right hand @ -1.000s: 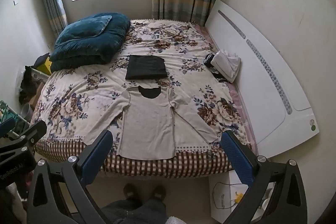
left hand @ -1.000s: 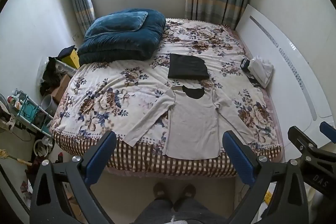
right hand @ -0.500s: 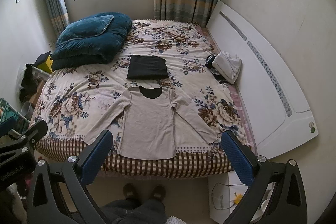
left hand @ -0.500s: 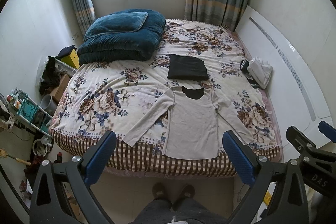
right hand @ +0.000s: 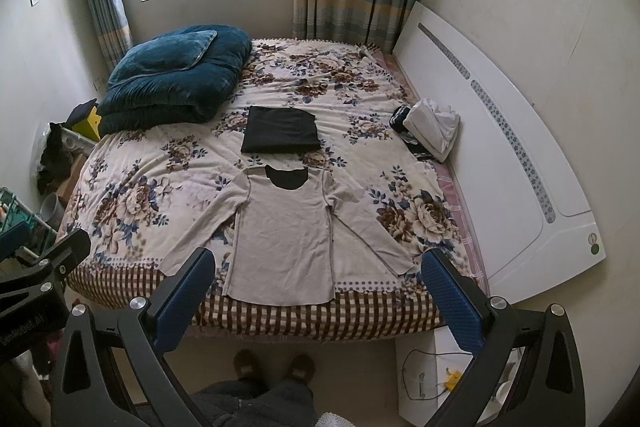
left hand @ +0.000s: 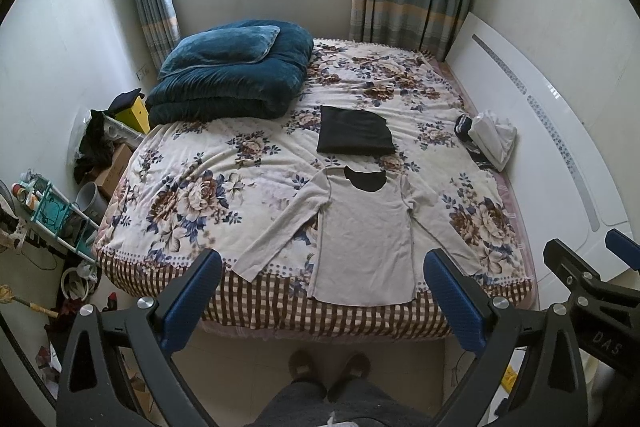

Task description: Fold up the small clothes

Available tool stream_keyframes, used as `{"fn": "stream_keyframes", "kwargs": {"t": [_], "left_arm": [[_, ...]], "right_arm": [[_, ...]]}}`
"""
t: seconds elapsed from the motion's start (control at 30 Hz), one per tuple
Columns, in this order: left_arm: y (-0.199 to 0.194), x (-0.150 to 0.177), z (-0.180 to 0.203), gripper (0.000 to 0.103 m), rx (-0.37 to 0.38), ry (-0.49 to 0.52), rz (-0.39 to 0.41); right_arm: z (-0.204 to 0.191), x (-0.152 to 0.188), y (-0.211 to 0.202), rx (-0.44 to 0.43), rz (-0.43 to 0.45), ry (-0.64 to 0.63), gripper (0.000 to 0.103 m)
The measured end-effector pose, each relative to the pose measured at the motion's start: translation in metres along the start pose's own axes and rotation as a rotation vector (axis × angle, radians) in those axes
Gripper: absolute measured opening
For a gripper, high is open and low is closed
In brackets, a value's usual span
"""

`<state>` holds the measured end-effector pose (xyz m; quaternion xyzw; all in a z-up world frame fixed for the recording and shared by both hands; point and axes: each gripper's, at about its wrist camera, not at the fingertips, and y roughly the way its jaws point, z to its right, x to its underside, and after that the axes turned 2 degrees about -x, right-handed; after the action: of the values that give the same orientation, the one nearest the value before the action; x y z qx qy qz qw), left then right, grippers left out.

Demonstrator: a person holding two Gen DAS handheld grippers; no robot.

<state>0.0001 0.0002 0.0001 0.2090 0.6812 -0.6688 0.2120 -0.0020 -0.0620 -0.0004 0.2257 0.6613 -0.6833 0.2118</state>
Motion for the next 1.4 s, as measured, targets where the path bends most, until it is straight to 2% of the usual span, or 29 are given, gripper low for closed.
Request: {"fn": "stream_keyframes", "kwargs": {"t": [1.23, 1.4], "left_arm": [[0.000, 0.000, -0.001, 0.103, 0.005, -0.003, 0.008], [0.003, -0.016, 0.017, 0.103, 0.005, -0.003, 0.011]], "right_arm": [[-0.006, -0.008, -0.007, -0.004, 0.009, -0.002, 0.103], [-0.008, -0.008, -0.007, -0.004, 0.011, -0.002, 0.103]]}}
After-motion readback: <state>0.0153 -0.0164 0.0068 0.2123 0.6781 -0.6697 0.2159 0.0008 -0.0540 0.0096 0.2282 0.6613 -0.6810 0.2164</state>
